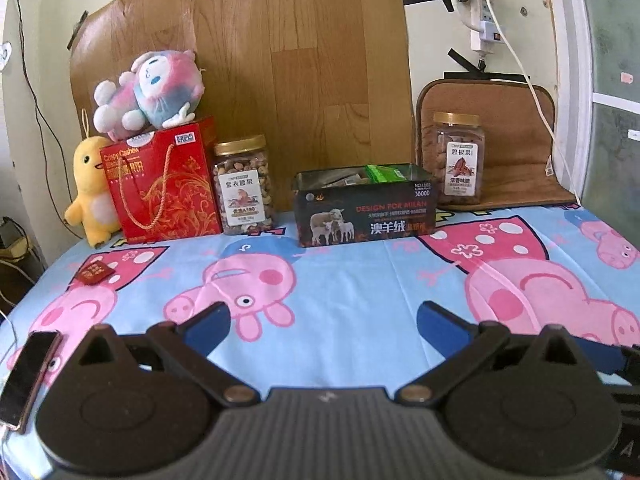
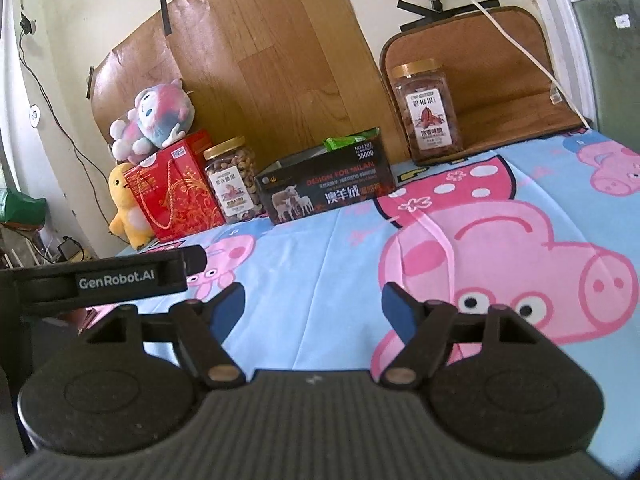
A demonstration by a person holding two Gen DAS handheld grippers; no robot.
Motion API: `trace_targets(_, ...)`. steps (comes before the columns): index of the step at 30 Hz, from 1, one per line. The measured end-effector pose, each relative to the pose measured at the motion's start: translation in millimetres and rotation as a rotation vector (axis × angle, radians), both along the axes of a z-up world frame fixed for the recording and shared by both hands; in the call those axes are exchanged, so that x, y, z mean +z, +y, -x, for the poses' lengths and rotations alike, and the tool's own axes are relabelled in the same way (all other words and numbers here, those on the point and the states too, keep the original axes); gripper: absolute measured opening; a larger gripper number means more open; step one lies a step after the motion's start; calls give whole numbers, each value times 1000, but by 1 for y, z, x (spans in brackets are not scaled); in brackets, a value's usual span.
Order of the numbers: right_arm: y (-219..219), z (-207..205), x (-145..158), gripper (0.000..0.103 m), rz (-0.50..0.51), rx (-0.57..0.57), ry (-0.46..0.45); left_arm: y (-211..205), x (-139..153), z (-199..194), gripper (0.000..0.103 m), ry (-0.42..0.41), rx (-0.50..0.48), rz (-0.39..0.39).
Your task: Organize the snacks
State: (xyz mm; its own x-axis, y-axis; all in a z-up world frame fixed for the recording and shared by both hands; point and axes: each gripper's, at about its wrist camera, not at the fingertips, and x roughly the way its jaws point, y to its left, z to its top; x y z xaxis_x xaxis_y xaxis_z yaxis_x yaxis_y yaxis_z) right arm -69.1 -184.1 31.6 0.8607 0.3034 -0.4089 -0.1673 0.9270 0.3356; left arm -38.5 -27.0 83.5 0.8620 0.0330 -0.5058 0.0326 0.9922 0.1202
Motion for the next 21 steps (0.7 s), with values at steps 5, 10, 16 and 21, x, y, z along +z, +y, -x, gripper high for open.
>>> trace_targets(5,1,10,0,78,7,7,-4,-3,1,10,103,-15,32,-29)
trace_targets(10,3,20,4,80,0,8,-21,-4,2,22,103,-27,58,-46)
trace_targets(16,0,27,6,85,4,-8,-45,-5,-1,22,103,-10,64,-34)
trace_targets(21,-3,22,1,85,-4,-29,-11,-5,-3,22,103,5,61,-18)
